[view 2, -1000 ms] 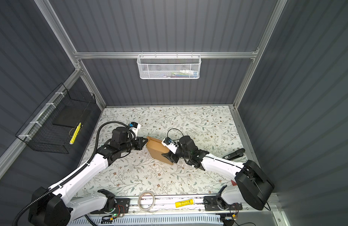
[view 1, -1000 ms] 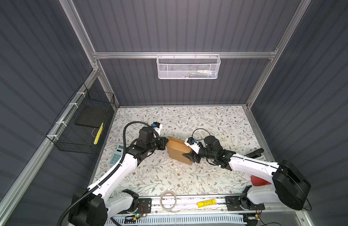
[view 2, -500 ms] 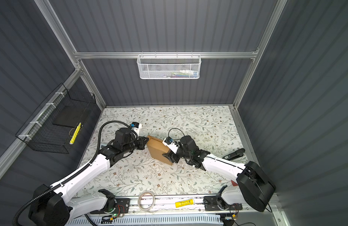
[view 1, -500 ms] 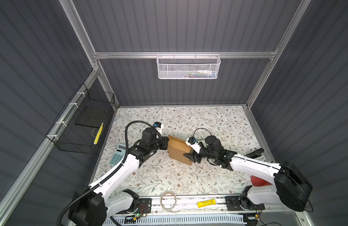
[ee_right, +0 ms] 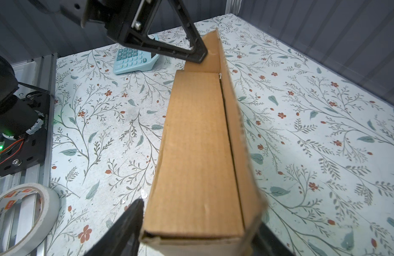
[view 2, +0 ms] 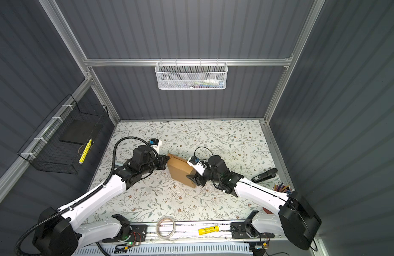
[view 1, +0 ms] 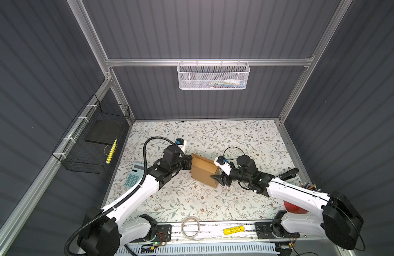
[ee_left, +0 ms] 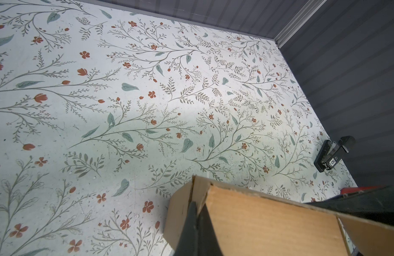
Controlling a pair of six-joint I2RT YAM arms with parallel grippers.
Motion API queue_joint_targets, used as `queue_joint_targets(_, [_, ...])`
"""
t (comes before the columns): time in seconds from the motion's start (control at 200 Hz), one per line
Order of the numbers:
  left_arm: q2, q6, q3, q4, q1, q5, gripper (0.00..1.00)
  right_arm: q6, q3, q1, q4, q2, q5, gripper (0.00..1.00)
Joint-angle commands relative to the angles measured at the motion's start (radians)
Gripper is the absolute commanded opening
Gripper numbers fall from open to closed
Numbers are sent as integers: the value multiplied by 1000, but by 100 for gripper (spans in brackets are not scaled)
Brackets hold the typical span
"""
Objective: Assemble paper box
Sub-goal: Fold and tuck the lid into the gap.
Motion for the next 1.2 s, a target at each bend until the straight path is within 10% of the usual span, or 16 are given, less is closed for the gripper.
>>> queue_joint_targets(0.0, [22, -22, -13, -129, -10, -26, 0, 10, -14, -1, -38, -36, 19, 67])
queue_joint_targets(0.74, [19, -36, 7, -139, -47, -97, 0, 59, 22, -1, -267, -326, 154, 62])
queue_joint_targets(1.196, [5, -42, 17, -151, -66, -122, 0, 182, 277, 0, -546, -207, 310, 35])
